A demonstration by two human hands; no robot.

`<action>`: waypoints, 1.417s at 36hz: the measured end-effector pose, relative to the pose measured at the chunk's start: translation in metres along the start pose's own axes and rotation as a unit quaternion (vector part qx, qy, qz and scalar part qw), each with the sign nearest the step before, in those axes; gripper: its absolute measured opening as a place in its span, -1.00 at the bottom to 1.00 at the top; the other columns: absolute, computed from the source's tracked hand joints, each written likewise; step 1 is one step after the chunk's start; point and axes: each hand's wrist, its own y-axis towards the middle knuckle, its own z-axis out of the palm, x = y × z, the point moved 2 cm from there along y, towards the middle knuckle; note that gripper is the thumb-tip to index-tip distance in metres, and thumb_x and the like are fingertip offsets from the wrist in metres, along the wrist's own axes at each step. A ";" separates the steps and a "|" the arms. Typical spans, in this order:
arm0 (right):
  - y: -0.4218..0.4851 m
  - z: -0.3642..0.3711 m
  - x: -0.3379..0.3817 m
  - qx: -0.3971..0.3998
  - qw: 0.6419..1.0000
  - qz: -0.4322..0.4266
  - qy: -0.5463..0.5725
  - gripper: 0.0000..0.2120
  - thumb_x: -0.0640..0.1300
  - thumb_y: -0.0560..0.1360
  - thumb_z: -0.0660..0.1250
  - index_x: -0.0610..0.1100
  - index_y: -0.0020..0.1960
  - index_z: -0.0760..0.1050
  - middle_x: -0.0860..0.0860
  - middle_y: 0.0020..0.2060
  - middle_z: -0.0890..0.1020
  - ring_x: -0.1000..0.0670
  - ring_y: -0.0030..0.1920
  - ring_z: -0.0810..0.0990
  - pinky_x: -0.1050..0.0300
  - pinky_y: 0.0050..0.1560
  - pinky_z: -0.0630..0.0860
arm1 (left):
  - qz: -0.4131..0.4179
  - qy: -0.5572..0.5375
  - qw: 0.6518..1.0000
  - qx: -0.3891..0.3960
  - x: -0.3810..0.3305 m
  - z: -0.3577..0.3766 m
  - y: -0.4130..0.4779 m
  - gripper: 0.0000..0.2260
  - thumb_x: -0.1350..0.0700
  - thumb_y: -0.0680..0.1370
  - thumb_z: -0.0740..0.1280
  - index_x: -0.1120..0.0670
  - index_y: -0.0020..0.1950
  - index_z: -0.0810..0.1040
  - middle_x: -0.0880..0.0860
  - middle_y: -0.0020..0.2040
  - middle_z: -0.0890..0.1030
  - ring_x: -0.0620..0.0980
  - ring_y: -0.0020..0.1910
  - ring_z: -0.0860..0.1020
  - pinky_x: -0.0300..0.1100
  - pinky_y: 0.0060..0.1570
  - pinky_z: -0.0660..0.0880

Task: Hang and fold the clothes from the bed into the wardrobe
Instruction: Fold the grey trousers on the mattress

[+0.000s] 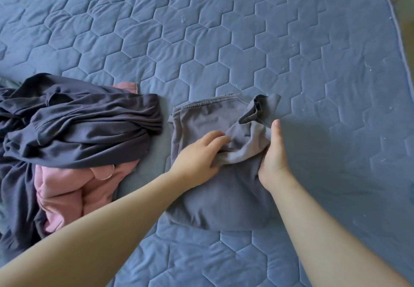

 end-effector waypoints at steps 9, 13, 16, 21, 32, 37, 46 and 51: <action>0.010 -0.014 0.001 -0.147 0.970 -0.118 -0.152 -0.86 -0.08 0.52 0.34 -0.14 -0.06 0.43 0.01 -0.19 0.55 0.03 -0.15 0.50 0.38 -0.22 0.44 | -0.458 -0.408 0.771 -0.174 0.062 -0.016 0.004 -0.93 0.15 0.53 0.33 0.11 -0.12 0.48 0.13 -0.09 0.57 0.12 0.03 0.56 0.03 0.12 0.51; 0.014 -0.027 -0.019 -0.122 0.966 -0.001 -0.229 -0.83 -0.18 0.45 0.41 -0.20 -0.01 0.50 -0.19 -0.03 0.62 -0.13 -0.04 0.59 -0.03 0.03 0.53 | -0.437 -0.393 0.797 -0.142 0.067 -0.012 -0.006 -0.69 0.04 0.45 0.44 0.14 0.08 0.45 0.12 0.01 0.60 0.09 0.00 0.59 0.05 0.06 0.55; 0.008 -0.038 -0.032 -0.101 0.955 0.043 -0.276 -0.80 -0.19 0.45 0.40 -0.29 0.01 0.54 -0.21 -0.09 0.63 -0.15 -0.07 0.60 -0.01 -0.01 0.52 | -0.415 -0.443 0.792 -0.065 0.063 -0.010 -0.021 -0.61 0.13 0.40 0.50 0.21 0.15 0.48 0.16 -0.01 0.63 0.09 -0.08 0.63 -0.03 -0.09 0.60; -0.013 -0.054 -0.048 -0.084 0.953 0.074 -0.282 -0.81 -0.07 0.54 0.30 -0.21 0.01 0.50 -0.02 -0.15 0.56 -0.06 -0.05 0.52 0.09 0.00 0.43 | -0.414 -0.401 0.806 0.134 0.067 0.001 -0.073 -0.53 0.17 0.24 0.58 0.16 0.11 0.56 0.10 0.00 0.66 0.06 -0.02 0.62 -0.10 0.04 0.56; -0.047 -0.088 -0.086 -0.111 0.891 0.063 -0.435 -0.77 -0.13 0.52 0.32 -0.30 -0.17 0.45 -0.18 -0.21 0.58 -0.09 -0.12 0.49 0.08 -0.14 0.35 | -0.395 0.084 0.914 -0.023 0.059 0.016 -0.118 -0.48 -0.09 0.38 0.46 0.05 0.25 0.41 0.08 0.11 0.55 0.16 0.12 0.49 -0.02 0.03 0.40; -0.071 -0.061 -0.079 -0.157 0.665 -0.342 -0.645 -0.71 -0.14 0.32 0.32 -0.10 0.04 0.55 -0.11 -0.04 0.62 -0.17 -0.05 0.54 0.00 -0.08 0.43 | 0.071 0.245 0.963 -0.088 0.031 0.028 -0.114 -0.31 -0.24 0.28 0.32 0.03 0.33 0.33 0.16 0.25 0.53 0.12 0.30 0.35 0.01 0.23 0.27; -0.060 -0.076 -0.127 0.087 0.484 -0.286 -0.823 -0.08 -0.02 -0.16 0.64 -0.09 0.21 0.56 -0.06 0.17 0.61 -0.13 0.13 0.61 -0.07 0.20 0.39 | 0.103 0.298 0.946 0.073 0.059 0.047 -0.115 -0.39 0.16 0.24 0.29 0.12 0.30 0.34 0.15 0.19 0.59 0.17 0.14 0.59 0.00 -0.01 0.57; -0.058 -0.071 -0.118 0.040 0.521 -0.331 -0.786 -0.58 -0.23 0.04 0.56 -0.08 -0.09 0.69 0.01 -0.13 0.71 -0.02 -0.13 0.70 0.18 -0.19 0.59 | 0.074 0.229 0.965 0.101 0.049 0.035 -0.099 -0.52 0.19 0.12 0.58 0.09 0.03 0.66 -0.02 -0.02 0.68 -0.06 -0.08 0.67 -0.29 -0.28 0.57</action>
